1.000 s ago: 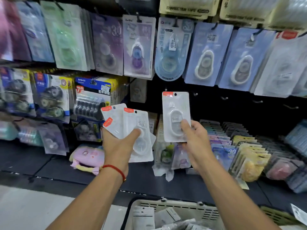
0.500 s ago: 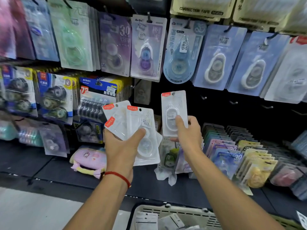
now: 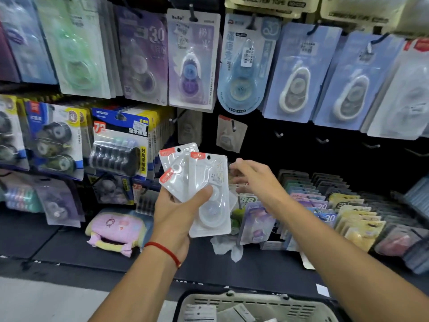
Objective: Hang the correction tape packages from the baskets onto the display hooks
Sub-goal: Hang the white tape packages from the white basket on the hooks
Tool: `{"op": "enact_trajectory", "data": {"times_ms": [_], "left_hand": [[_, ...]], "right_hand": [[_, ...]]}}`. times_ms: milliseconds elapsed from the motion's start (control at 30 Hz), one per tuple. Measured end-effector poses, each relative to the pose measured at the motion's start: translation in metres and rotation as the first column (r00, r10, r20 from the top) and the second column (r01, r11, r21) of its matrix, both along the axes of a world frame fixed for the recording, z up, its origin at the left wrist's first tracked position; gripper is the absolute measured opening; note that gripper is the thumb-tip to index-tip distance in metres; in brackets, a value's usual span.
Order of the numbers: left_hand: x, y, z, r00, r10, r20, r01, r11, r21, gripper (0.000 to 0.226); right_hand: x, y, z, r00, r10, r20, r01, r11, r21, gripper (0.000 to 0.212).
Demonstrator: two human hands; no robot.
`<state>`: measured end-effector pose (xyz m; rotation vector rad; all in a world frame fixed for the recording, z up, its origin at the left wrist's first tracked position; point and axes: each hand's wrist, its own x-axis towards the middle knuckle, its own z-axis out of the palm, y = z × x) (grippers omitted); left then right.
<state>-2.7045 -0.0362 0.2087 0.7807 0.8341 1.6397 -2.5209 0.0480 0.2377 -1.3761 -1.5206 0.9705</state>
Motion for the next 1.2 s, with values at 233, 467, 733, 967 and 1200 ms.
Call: {"op": "enact_trajectory", "data": {"times_ms": [233, 467, 733, 967, 1200], "left_hand": [[0.007, -0.006, 0.0, 1.0, -0.019, -0.02, 0.02, 0.998, 0.057, 0.077], [0.005, -0.007, 0.002, 0.998, -0.065, -0.001, 0.065, 0.997, 0.046, 0.068], [-0.011, -0.003, -0.005, 0.973, 0.182, -0.14, -0.18, 0.983, 0.03, 0.048], [-0.021, -0.001, -0.005, 0.928, 0.308, -0.207, -0.296, 0.951, 0.088, 0.041], [-0.026, -0.003, -0.003, 0.929, 0.303, -0.214, -0.285, 0.952, 0.111, 0.043]], "right_hand": [[-0.008, -0.082, -0.009, 0.95, 0.107, 0.293, -0.142, 0.984, 0.103, 0.063], [-0.002, -0.078, -0.016, 0.994, 0.108, -0.032, -0.108, 0.994, 0.019, 0.053], [0.005, -0.067, -0.022, 0.997, -0.002, -0.074, 0.016, 0.983, 0.184, 0.049], [0.0, -0.038, -0.001, 0.999, -0.017, -0.039, 0.026, 0.968, 0.251, 0.055], [-0.017, -0.036, -0.013, 0.992, -0.117, -0.053, 0.127, 0.953, 0.276, 0.051]]}}
